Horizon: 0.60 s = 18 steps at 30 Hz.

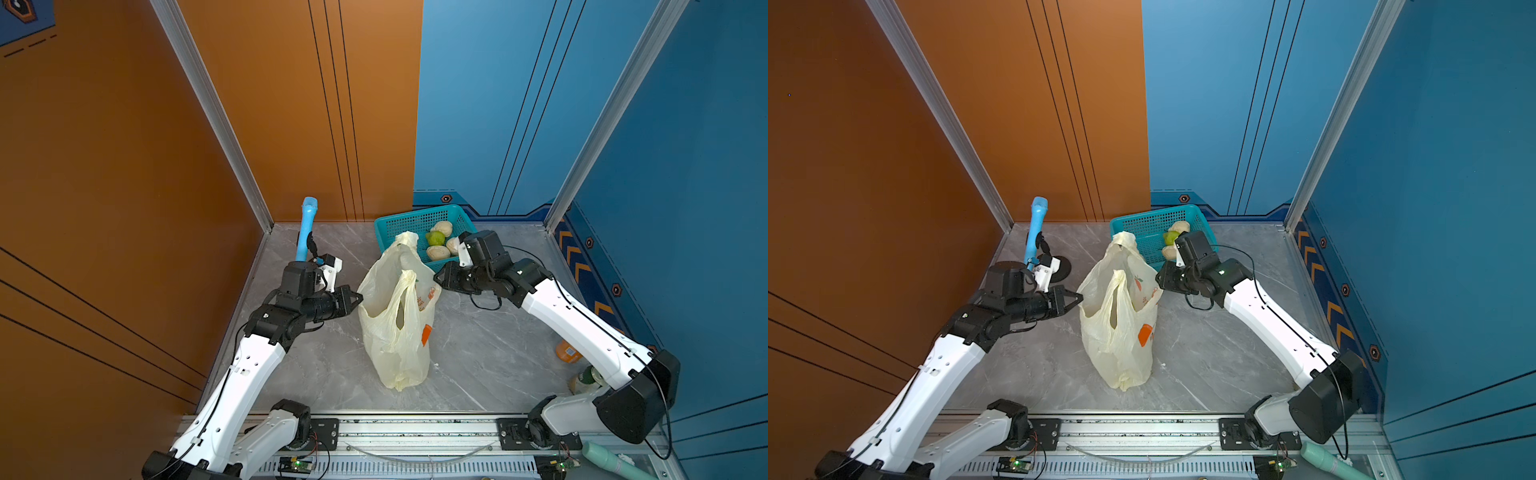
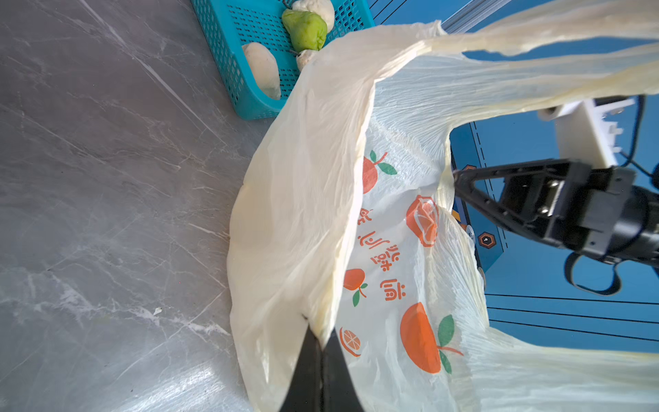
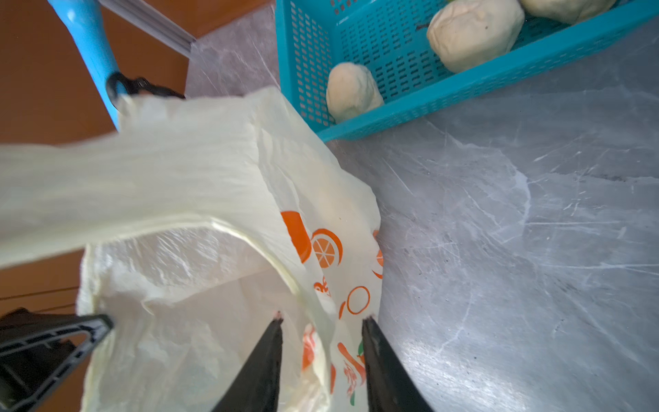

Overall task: Place the pears into plastic bags & tie knots
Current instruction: Pick up the plastic bag at the center of the board, then adjust the basket at the center of the board.

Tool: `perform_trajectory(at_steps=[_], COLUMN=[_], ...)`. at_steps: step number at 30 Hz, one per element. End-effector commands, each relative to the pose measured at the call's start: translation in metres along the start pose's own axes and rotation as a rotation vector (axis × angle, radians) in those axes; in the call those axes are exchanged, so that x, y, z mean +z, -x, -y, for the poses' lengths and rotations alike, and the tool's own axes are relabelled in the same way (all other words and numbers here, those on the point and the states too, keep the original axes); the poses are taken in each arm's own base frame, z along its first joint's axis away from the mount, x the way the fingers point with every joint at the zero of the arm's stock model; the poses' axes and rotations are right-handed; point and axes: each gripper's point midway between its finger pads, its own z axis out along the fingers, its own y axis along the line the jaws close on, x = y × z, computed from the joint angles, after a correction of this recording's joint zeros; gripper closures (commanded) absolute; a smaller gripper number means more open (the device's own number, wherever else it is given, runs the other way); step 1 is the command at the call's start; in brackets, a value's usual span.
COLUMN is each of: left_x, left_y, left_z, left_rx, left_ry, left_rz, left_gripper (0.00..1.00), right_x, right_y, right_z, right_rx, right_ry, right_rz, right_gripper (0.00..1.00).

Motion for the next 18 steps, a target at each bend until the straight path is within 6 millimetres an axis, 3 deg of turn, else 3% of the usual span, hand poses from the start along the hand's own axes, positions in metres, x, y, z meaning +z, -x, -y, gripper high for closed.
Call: perform_trajectory(at_steps=[1, 5, 8, 14, 18], left_x=[-0.005, -0.003, -0.002, 0.000, -0.002], left_y=[0.004, 0.004, 0.005, 0.007, 0.009], left_z=[0.002, -0.002, -0.003, -0.001, -0.001], left_rx=[0.040, 0.047, 0.046, 0.051, 0.049], left_ry=[0.016, 0.027, 0.032, 0.025, 0.031], left_rz=[0.020, 0.014, 0.013, 0.004, 0.017], left_gripper=[1.00, 1.00, 1.00, 1.00, 1.00], right_x=[-0.020, -0.021, -0.006, 0.062, 0.110], right_y=[0.025, 0.062, 0.090, 0.135, 0.151], right_z=[0.002, 0.031, 0.059, 0.102, 0.134], right_rx=[-0.042, -0.043, -0.057, -0.062, -0.031], right_ry=[-0.012, -0.083, -0.151, -0.195, -0.229], right_rz=[0.056, 0.116, 0.125, 0.043, -0.018], right_gripper=[0.51, 0.43, 0.41, 0.40, 0.40])
